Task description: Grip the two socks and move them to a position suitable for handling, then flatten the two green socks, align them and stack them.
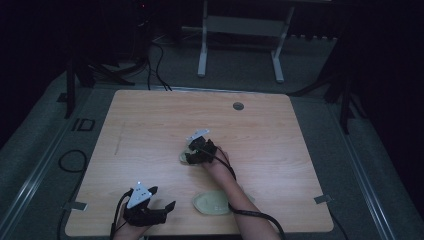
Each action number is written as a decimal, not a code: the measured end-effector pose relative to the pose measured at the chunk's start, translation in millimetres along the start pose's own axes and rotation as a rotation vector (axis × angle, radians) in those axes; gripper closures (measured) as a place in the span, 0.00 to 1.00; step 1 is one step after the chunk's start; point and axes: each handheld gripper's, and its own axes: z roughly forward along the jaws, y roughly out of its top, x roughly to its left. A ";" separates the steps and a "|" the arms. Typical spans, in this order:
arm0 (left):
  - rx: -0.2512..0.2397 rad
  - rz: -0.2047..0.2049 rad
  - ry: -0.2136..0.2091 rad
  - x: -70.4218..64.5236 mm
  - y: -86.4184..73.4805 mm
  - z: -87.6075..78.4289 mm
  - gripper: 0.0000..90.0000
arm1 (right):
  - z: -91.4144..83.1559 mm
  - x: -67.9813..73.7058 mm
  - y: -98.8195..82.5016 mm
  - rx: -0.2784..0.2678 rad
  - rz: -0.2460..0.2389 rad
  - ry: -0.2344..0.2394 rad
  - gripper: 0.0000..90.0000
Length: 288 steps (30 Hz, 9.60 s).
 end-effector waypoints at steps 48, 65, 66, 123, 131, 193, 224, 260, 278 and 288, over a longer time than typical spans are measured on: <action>0.036 0.008 -0.029 -5.4 6.8 17.4 0.19 | -110.6 -16.6 -73.9 -0.069 0.091 -0.028 0.88; 0.061 0.016 -0.067 2.2 45.5 56.4 0.23 | -105.4 -19.2 -76.2 -0.063 0.128 0.014 0.62; 0.063 0.026 -0.066 1.4 48.9 59.0 0.23 | -111.7 -23.7 -72.5 -0.076 0.120 0.016 0.62; 0.205 0.198 -0.022 -6.9 103.1 90.1 0.97 | -140.0 -68.5 -99.6 -0.125 0.195 -0.014 0.96; 0.259 0.191 -0.033 -4.9 89.2 108.1 0.97 | -115.7 -77.4 -119.3 -0.040 0.250 0.000 0.96; 0.198 0.199 -0.116 -22.6 96.7 110.6 0.51 | -127.6 -57.2 -120.7 -0.040 0.144 0.085 0.38; 0.191 0.123 -0.133 -28.4 66.1 55.0 0.31 | -188.5 -49.4 -167.1 -0.071 0.137 0.136 0.40; 0.276 0.161 -0.119 -55.8 40.0 76.1 0.97 | -161.8 -19.3 -189.3 0.003 0.087 0.120 0.92; 0.167 0.141 -0.076 -51.0 83.7 54.5 0.98 | -204.1 -41.0 -152.0 -0.141 0.120 0.116 0.94; 0.165 0.154 -0.020 -36.2 113.2 64.7 0.98 | -198.3 -66.4 -122.1 -0.160 0.147 0.093 0.94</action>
